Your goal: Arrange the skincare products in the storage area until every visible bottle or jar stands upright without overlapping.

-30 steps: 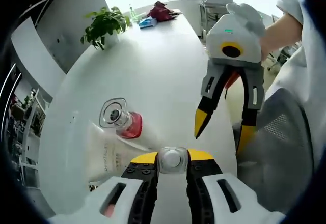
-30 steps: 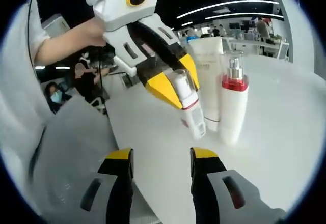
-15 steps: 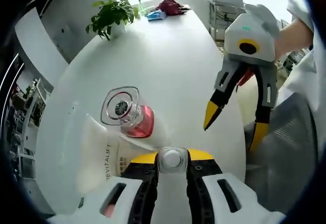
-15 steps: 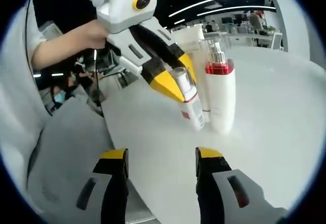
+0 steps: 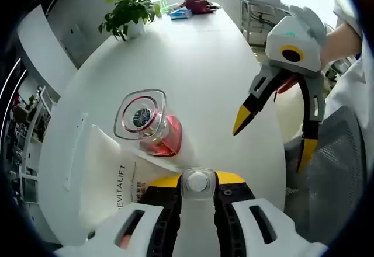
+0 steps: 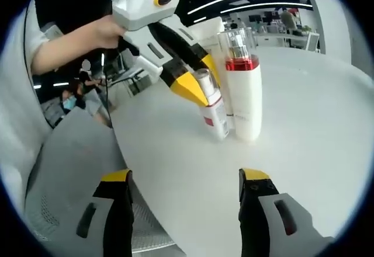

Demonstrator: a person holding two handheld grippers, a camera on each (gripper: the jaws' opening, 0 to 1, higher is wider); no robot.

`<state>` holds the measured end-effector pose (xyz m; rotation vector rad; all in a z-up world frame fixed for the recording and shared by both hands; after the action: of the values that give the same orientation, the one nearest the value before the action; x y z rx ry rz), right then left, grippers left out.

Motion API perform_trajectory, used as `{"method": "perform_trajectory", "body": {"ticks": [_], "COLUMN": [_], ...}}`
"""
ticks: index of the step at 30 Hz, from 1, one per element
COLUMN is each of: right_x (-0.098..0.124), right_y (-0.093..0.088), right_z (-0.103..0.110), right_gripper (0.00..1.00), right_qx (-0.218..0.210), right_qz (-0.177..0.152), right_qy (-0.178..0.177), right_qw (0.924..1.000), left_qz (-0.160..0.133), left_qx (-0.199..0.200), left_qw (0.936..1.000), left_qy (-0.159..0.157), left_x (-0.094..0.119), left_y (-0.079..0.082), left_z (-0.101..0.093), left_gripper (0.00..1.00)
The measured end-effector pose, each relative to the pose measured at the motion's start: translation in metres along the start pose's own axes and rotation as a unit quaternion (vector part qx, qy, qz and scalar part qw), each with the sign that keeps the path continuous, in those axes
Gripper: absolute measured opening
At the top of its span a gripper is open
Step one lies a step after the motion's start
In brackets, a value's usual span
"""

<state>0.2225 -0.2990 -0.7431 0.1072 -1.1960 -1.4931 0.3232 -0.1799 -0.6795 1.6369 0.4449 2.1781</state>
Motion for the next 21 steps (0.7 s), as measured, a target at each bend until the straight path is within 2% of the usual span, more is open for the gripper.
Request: {"method": "perform_trajectory", "body": {"ticks": [5,21], "right_x": [-0.0004,-0.0042], "right_y": [-0.0033,-0.0031], "right_z": [-0.0045,-0.0037], "right_gripper": [0.83,0.82], "right_qx": [-0.007,-0.004], "right_qz": [0.003,0.009], "right_qy": [-0.008,-0.004], "right_qw": [0.9999,0.9999], "left_qz": [-0.003,-0.008], "left_qx": [0.004,-0.006], "left_qw": [1.0,0.9999], "left_qy": [-0.003,0.011], "left_x": [-0.0005,0.0055], "left_y": [0.0014,0.0024], "left_z": [-0.0004,0.0014], "left_gripper": [0.25,0.26]}}
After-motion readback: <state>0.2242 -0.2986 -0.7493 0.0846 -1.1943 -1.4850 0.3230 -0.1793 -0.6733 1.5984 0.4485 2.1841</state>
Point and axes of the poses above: the point that each gripper's makers call its tool centre point, and the gripper's own axes: x roughly backward along the fingers, z roughly to its left, y roughly out of its top, the point moved 7 cm from there along x, roughly backward along the fingers, and after that the axes turned 14 degrees about -x, right-handed, at the moved point
